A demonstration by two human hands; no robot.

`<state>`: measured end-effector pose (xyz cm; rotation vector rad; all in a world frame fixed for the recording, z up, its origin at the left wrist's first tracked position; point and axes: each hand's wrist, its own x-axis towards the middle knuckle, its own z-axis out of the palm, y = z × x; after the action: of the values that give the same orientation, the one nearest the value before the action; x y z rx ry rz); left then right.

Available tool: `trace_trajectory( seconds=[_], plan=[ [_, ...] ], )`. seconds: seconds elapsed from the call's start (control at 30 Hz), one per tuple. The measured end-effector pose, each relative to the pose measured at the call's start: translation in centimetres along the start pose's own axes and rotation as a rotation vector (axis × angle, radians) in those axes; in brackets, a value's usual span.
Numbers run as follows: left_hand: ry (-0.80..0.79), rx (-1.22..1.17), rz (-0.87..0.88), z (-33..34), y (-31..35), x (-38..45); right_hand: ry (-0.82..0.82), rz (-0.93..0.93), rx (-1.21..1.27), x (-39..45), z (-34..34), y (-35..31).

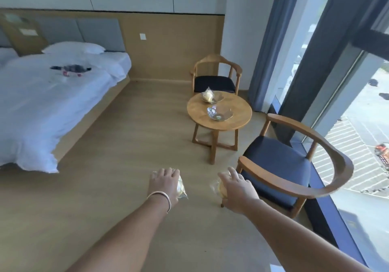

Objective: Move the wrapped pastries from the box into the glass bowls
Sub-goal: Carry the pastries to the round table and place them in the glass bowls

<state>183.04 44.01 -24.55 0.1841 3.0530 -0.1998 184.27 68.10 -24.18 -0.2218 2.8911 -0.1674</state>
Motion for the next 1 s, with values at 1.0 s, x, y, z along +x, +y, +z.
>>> trace_trajectory(
  seconds=[1.0],
  plan=[
    [-0.030,-0.064,-0.138,3.0,-19.6,21.5,-0.086,-0.273,-0.100,32.0,-3.1,-14.3]
  ],
)
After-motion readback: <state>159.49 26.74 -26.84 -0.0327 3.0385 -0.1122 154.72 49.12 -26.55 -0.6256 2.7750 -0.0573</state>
